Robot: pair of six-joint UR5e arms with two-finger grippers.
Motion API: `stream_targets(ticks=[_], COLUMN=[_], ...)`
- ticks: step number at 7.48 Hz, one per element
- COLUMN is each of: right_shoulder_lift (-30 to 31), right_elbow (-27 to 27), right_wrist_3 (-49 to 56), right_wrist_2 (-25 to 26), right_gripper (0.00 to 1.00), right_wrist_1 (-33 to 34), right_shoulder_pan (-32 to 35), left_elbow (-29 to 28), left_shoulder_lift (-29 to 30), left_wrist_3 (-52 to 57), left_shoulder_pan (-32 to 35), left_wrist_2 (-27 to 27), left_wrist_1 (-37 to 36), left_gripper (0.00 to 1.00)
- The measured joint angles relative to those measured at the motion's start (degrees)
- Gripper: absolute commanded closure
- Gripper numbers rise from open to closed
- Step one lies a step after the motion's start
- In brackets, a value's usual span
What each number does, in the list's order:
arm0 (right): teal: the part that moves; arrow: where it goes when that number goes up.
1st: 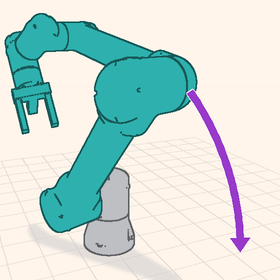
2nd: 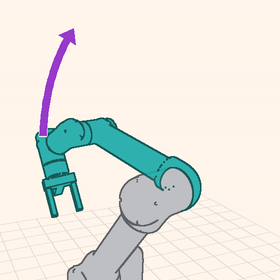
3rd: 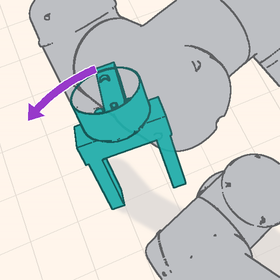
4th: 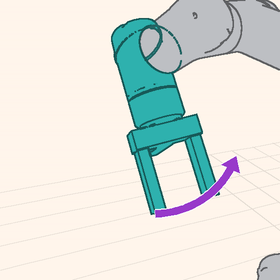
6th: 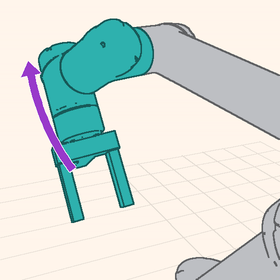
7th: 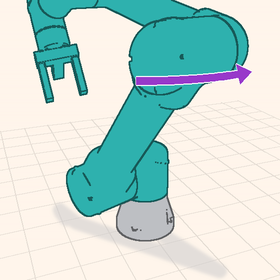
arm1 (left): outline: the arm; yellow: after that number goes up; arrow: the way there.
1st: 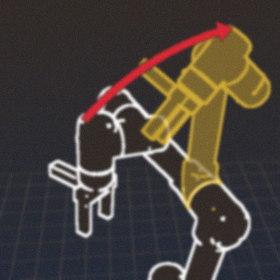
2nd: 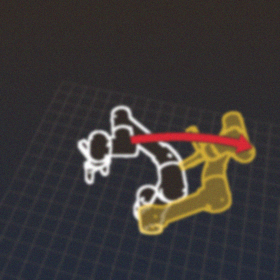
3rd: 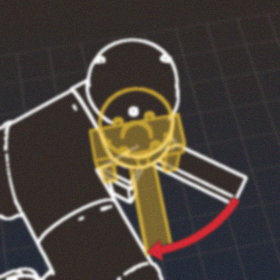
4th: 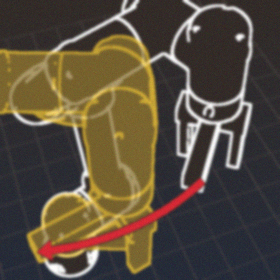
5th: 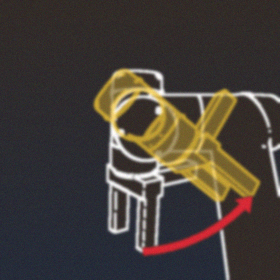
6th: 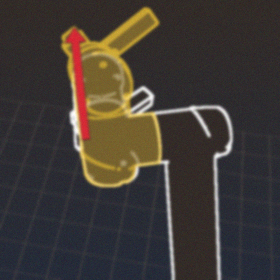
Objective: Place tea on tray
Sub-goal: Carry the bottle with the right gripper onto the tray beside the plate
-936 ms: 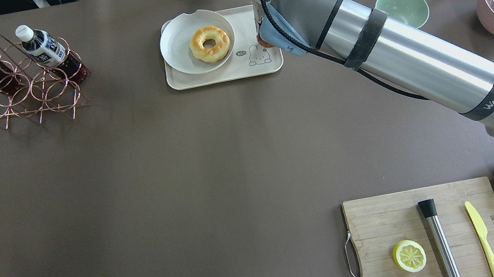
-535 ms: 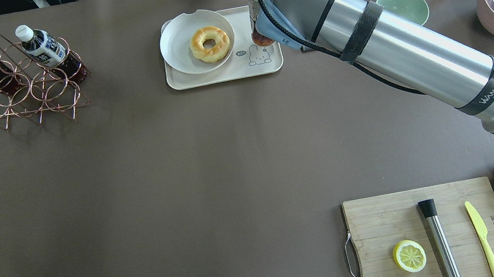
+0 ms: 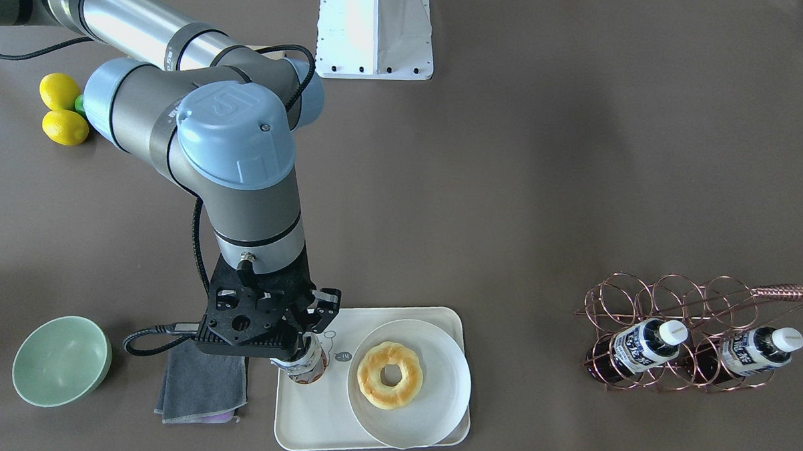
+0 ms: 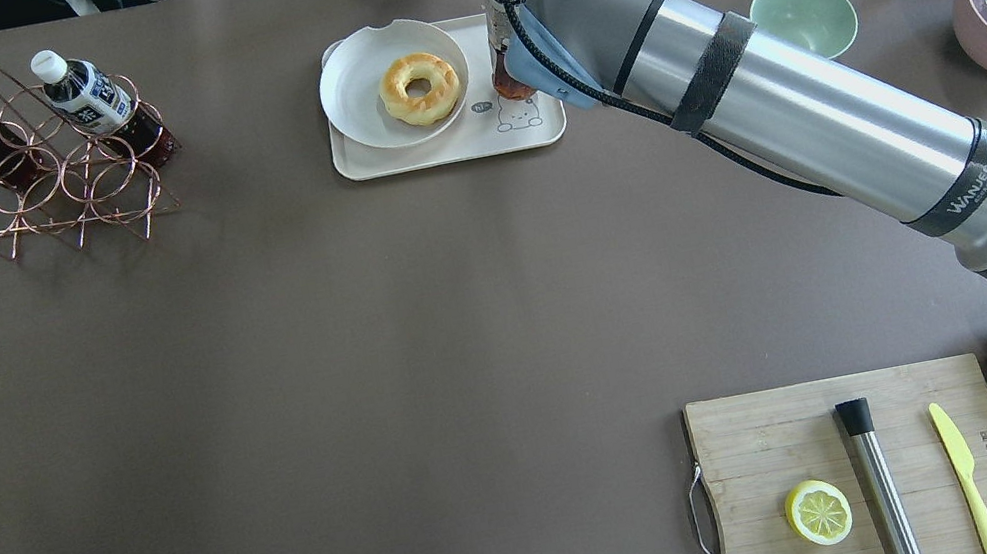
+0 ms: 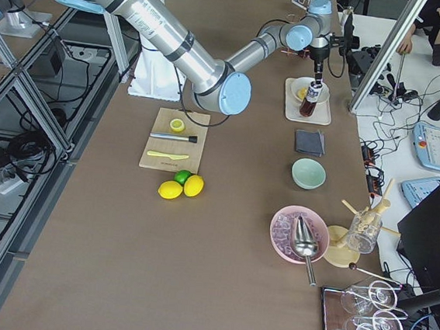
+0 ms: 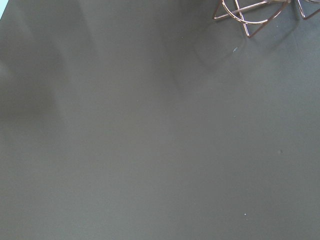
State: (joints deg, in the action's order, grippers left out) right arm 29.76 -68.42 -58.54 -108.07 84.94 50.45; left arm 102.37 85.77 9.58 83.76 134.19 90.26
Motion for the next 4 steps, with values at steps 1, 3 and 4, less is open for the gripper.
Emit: stream_targets(ticks=[1,3,4], right_shoulder_lift=[0.0,0.1,0.1], right_elbow=[0.8,1.4,1.4], right_wrist_3=[-0.3,-0.5,-0.3], right_wrist_2=[0.1,0.2,0.3], right_gripper=[1.0,0.89,0.22], right_wrist_1=[-1.5,-2.6,-2.7], right_shoulder_pan=[-0.1,-0.2,-0.3], left_elbow=[0.0,0.0,0.0], left_shoulder_lift=[0.0,0.0,0.0], left_wrist_3=[0.0,0.0,0.0], left_shoulder_pan=[0.0,0.0,0.0], left_wrist_2=[0.0,-0.1,-0.1], left_wrist_1=[0.0,0.0,0.0], left_gripper=[0.0,0.0,0.0])
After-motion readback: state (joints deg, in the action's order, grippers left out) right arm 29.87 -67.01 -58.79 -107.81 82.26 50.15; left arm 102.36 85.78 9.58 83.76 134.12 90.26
